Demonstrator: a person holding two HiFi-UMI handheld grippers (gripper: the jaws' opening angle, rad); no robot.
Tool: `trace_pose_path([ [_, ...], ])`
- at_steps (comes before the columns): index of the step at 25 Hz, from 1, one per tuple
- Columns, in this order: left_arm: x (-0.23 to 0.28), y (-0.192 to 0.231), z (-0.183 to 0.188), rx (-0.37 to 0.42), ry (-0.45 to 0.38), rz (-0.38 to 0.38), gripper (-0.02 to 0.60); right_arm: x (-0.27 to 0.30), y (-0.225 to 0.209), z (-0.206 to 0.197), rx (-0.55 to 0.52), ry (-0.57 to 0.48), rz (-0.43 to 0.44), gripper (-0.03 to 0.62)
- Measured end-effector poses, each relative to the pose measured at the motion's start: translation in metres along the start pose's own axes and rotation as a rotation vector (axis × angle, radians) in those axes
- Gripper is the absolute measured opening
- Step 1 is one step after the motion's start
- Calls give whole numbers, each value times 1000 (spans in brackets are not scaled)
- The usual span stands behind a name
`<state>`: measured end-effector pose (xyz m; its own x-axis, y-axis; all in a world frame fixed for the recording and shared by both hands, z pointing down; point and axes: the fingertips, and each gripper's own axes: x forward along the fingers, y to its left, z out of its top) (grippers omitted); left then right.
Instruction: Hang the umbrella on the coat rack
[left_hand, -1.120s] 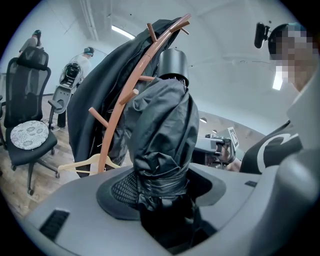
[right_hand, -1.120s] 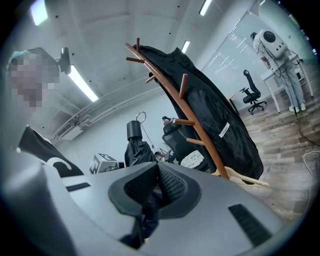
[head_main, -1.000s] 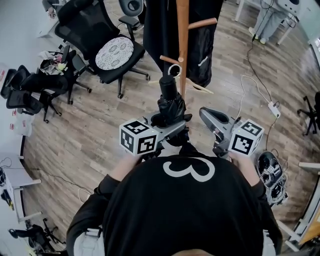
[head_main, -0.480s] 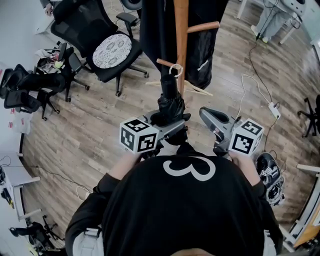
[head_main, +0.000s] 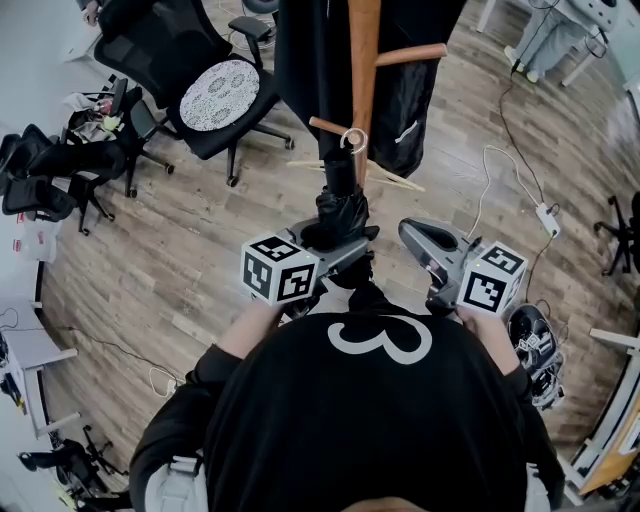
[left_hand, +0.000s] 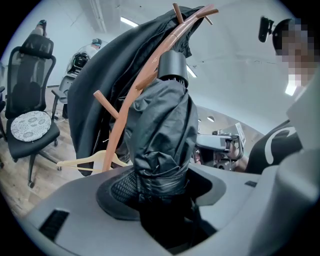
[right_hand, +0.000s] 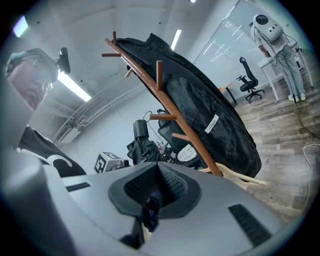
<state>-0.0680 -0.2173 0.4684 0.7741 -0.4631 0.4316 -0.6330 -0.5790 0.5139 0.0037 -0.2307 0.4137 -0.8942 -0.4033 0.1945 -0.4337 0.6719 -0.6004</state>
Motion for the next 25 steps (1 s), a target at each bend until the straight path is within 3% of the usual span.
trace_pose_path([
  [25,34,39,4,-25,41,45,273,-12,-36,4,31,4,-80,26],
])
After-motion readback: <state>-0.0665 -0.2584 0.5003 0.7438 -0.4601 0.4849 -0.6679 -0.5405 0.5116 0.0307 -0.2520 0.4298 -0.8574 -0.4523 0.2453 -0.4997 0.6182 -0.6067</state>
